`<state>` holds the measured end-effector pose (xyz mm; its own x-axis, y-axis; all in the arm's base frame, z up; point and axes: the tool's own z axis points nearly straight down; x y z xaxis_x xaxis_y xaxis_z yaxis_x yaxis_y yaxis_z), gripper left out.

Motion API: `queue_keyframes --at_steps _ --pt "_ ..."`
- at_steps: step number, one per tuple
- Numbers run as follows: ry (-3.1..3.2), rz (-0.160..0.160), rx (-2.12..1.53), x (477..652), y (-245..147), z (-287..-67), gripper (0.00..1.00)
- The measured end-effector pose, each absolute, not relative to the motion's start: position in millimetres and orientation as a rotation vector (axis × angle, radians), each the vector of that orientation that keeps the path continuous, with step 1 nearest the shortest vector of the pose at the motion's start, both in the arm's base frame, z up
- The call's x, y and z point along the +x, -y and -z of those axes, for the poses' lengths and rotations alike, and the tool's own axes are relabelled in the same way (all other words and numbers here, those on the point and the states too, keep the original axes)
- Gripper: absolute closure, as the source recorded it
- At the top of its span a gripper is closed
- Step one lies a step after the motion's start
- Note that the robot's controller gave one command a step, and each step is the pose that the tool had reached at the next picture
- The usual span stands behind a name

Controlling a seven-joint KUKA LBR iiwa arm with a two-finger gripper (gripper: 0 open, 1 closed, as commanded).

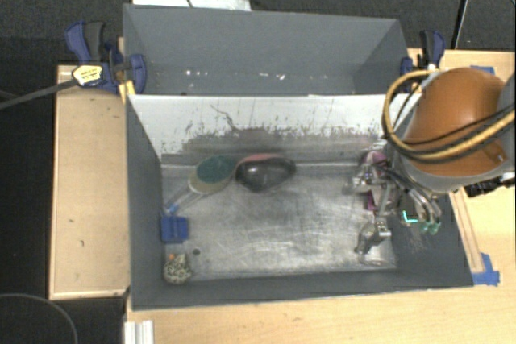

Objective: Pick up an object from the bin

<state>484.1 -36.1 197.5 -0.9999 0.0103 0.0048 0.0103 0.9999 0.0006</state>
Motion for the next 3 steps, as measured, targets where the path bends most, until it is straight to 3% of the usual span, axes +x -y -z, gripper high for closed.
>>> queue_keyframes --at_steps 1,2,3 --pt "3.121 -0.002 0.409 495.5 122.5 -71.1 0.0" --pt "2.886 0.003 1.25 501.9 142.2 -100.5 0.0" --pt "2.642 0.002 1.701 478.2 117.3 -113.7 0.0"
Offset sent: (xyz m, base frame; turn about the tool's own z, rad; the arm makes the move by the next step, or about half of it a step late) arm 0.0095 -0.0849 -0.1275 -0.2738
